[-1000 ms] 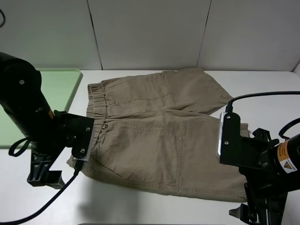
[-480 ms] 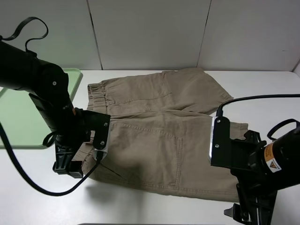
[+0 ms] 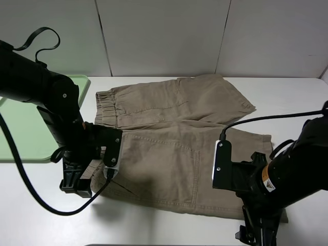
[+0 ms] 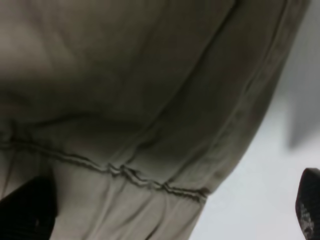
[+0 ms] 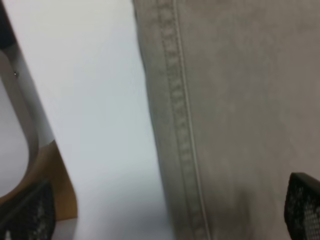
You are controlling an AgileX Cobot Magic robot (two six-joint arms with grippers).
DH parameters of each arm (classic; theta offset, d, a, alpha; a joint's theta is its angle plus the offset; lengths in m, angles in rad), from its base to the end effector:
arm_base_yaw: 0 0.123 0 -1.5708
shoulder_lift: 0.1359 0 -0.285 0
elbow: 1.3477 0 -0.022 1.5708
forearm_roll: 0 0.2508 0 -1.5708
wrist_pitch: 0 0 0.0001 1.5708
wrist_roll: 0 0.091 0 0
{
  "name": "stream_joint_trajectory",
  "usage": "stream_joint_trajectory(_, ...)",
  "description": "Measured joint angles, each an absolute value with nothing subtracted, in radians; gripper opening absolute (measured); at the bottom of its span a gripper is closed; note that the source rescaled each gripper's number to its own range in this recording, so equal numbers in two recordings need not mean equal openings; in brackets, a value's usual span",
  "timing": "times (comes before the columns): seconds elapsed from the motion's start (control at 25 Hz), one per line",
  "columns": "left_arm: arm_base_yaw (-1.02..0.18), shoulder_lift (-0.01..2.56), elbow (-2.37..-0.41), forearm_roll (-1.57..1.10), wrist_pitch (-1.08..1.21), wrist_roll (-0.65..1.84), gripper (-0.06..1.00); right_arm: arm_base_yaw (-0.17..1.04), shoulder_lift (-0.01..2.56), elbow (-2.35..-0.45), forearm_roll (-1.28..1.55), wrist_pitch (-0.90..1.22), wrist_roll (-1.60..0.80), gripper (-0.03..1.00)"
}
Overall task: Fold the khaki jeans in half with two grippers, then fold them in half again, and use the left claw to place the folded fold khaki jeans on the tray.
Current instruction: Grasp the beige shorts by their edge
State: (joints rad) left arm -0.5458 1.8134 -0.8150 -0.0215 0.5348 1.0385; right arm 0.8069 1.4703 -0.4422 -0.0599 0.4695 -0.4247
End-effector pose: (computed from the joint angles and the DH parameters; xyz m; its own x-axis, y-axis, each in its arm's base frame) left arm 0.2453 -0.1502 0.1128 -0.0005 0.9972 -0.0745 0.9949 0.0080 0.1005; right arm 0.1333 0.1356 0.1283 -0.2754 -0.9525 -0.1301 -0.9524 0.2888 -0.0976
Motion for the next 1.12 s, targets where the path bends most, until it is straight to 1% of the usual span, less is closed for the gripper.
stream_joint_trajectory(0.28,-0.546,1.813,-0.815,-0.022,0.528,1.080,0.94,0.807,1.571,-0.443,-0.080,0.435,-0.426,1.00)
stream_joint_trajectory(0.64,-0.546,1.865,-0.806,-0.022,0.487,1.100,0.94,0.806,1.586,-0.443,-0.089,0.418,-0.426,1.00)
stream_joint_trajectory(0.76,-0.546,1.866,-0.806,-0.022,0.481,1.100,0.91,0.774,1.586,-0.443,-0.098,0.417,-0.426,1.00)
stream_joint_trajectory(0.84,-0.546,1.866,-0.806,-0.021,0.474,1.100,0.87,0.737,1.586,-0.443,-0.101,0.417,-0.426,1.00)
stream_joint_trajectory(0.92,-0.546,1.868,-0.806,-0.017,0.465,1.100,0.81,0.709,1.586,-0.443,-0.108,0.417,-0.426,1.00)
stream_joint_trajectory(1.0,-0.546,1.871,-0.806,-0.014,0.453,1.100,0.72,0.700,1.586,-0.443,-0.118,0.417,-0.426,1.00)
stream_joint_trajectory(1.12,-0.546,1.873,-0.806,-0.011,0.435,1.100,0.54,0.700,1.586,-0.443,-0.145,0.417,-0.426,1.00)
